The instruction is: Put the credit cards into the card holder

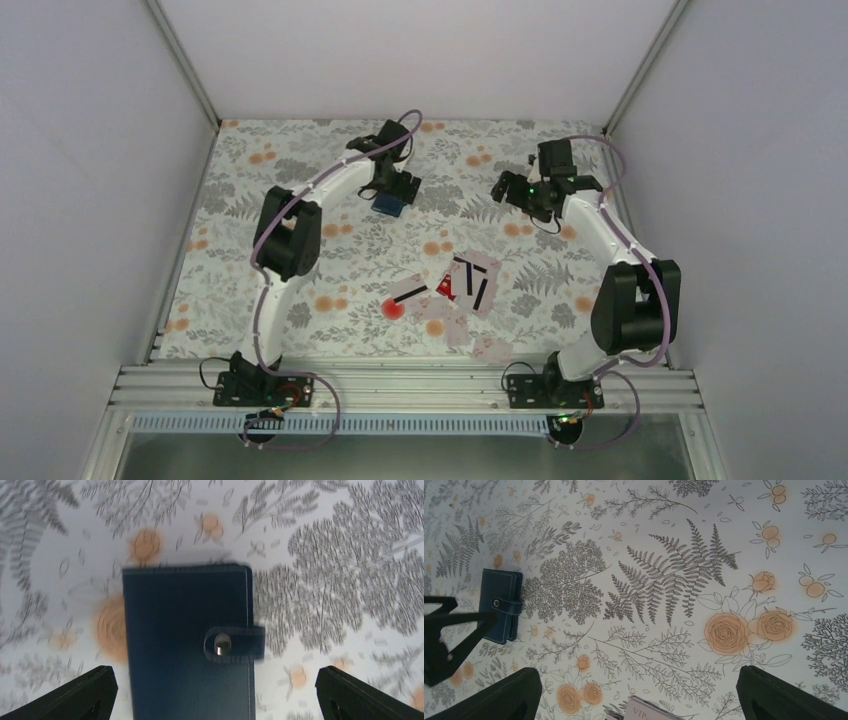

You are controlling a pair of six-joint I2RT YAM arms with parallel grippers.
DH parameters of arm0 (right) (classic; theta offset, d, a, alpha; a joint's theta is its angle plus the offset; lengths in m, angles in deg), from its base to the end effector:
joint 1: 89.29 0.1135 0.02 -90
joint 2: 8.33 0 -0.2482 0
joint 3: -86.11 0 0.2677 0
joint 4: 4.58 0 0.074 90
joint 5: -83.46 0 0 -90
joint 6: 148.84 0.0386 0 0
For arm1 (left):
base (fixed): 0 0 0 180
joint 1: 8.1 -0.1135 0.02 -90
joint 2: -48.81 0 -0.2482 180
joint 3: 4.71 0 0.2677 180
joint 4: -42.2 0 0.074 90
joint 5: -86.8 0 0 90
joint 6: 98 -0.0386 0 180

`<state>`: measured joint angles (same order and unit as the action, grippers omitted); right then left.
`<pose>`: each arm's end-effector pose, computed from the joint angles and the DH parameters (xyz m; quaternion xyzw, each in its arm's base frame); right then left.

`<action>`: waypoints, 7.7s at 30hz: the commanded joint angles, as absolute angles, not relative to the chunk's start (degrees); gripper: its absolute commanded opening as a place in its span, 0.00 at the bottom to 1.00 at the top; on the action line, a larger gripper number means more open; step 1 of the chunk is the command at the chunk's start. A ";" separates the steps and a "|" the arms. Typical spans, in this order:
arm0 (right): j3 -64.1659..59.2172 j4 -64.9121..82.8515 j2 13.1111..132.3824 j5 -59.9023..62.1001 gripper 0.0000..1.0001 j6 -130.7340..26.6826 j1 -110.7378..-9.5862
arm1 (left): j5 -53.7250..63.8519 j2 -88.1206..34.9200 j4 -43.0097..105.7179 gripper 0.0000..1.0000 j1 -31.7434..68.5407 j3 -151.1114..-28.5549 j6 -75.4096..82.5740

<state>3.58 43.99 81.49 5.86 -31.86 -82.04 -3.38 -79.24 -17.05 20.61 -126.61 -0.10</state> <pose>0.3436 0.0521 0.2353 0.1316 0.9417 0.1846 0.2485 0.4263 -0.2334 0.1779 0.1761 0.9610 -0.0655 0.2027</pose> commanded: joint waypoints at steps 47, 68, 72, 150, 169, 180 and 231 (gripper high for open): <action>2.44 36.80 82.87 4.87 0.99 -29.20 -69.94 | 0.72 -55.20 -10.50 0.78 18.24 -90.07 4.61; -18.88 45.35 98.17 14.23 0.98 -18.69 -56.45 | 3.45 -37.31 4.23 0.78 20.75 -82.07 -1.68; -19.75 43.54 98.48 17.98 0.94 -19.34 -56.36 | 4.78 -36.20 5.91 0.78 21.29 -81.68 -3.40; -5.00 37.12 80.24 33.45 0.04 -29.56 -62.66 | 20.58 -28.00 -1.30 1.00 16.18 -90.28 -7.38; -14.39 46.17 89.90 28.71 0.04 -19.26 -61.87 | -0.08 -31.33 -0.77 1.00 29.36 -88.71 -8.94; -14.82 47.57 90.09 29.05 0.04 -19.33 -61.65 | -12.71 -34.39 -1.58 1.00 31.10 -88.58 -7.31; -11.42 35.21 109.05 49.40 0.04 -35.37 -57.67 | 10.21 -30.29 -9.49 0.31 5.59 -77.89 0.02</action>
<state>-7.22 33.15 106.10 48.00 -34.55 -59.25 20.11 -28.47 -5.49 5.88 -74.70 -1.10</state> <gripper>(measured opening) 0.060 0.159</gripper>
